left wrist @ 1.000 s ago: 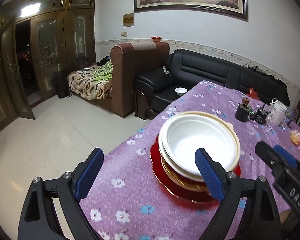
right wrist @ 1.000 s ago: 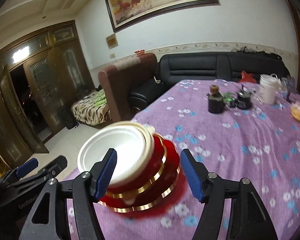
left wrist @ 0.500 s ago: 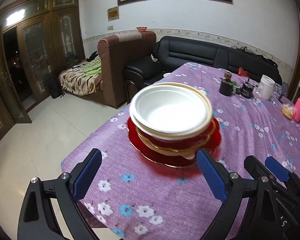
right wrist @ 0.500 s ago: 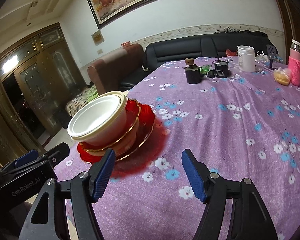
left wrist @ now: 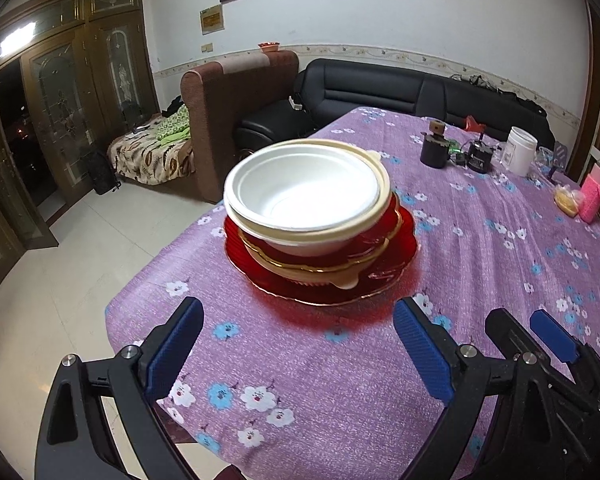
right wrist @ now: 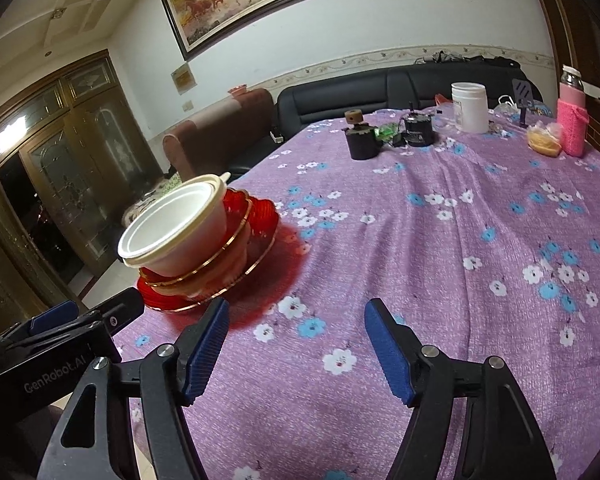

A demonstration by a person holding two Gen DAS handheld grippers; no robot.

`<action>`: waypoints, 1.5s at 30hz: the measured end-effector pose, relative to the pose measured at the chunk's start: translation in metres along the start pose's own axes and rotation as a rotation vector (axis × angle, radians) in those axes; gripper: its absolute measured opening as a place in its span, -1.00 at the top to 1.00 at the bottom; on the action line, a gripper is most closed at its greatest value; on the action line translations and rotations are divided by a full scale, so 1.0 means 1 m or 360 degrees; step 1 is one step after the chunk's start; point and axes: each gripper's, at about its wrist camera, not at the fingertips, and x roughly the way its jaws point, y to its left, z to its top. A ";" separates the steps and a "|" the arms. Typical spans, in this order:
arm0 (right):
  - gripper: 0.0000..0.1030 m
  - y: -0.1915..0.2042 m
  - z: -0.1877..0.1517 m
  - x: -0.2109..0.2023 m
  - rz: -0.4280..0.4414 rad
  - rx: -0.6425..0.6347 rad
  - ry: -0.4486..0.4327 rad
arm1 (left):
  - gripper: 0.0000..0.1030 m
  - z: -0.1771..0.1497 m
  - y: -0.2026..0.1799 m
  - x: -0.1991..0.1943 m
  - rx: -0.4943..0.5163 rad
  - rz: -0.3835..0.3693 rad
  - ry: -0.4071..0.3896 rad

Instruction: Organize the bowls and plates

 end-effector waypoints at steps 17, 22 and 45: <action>-0.49 -0.014 -0.006 0.012 -0.0064 0.0018 0.0051 | -0.86 -0.008 -0.007 0.031 -0.0011 -0.0081 0.0161; -0.49 -0.008 -0.006 0.018 -0.0081 -0.0020 0.0068 | -0.86 -0.010 0.000 0.039 -0.0037 -0.0092 0.0188; -0.50 0.037 -0.008 0.042 -0.0149 -0.0215 0.0133 | -0.86 -0.012 0.050 0.061 -0.0194 -0.0140 0.0207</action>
